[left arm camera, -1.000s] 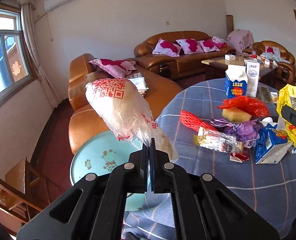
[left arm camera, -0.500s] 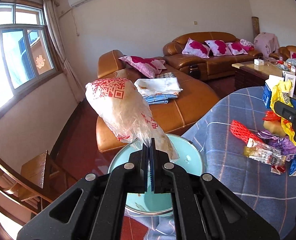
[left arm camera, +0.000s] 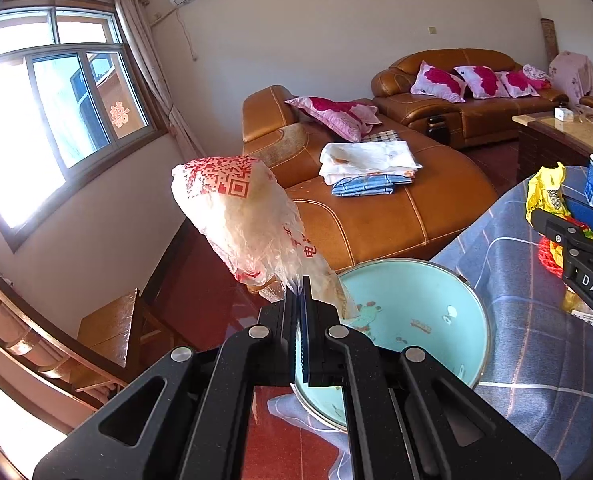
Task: Collect trash
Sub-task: 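Carry both held bags over the light blue bucket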
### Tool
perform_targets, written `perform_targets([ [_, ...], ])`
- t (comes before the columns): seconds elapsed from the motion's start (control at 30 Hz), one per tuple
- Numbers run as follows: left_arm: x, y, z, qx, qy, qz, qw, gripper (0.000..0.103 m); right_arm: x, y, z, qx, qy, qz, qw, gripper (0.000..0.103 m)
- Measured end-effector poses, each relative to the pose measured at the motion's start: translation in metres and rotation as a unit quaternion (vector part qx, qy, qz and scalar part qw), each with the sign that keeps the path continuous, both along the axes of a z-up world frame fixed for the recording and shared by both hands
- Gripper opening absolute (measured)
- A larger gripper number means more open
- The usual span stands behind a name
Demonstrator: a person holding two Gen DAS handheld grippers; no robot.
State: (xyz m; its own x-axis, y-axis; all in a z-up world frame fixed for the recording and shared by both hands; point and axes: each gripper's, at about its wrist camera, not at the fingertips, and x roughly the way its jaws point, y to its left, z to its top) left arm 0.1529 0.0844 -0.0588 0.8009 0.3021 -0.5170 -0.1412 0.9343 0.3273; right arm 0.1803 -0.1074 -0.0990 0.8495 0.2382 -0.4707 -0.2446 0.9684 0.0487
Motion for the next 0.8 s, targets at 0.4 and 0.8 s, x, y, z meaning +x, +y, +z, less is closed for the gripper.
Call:
perform_targets([
  [0.4, 0.009, 0.015, -0.003, -0.001, 0.014, 0.021, 0.9997, 0.001, 0.021, 0.032, -0.013, -0.020, 0.015, 0.042, 0.999, 0.035],
  [0.8, 0.017, 0.017, -0.013, -0.003, 0.033, 0.016, 0.9993, 0.002, 0.029, 0.047, -0.025, -0.036, 0.024, 0.064, 0.997, 0.036],
])
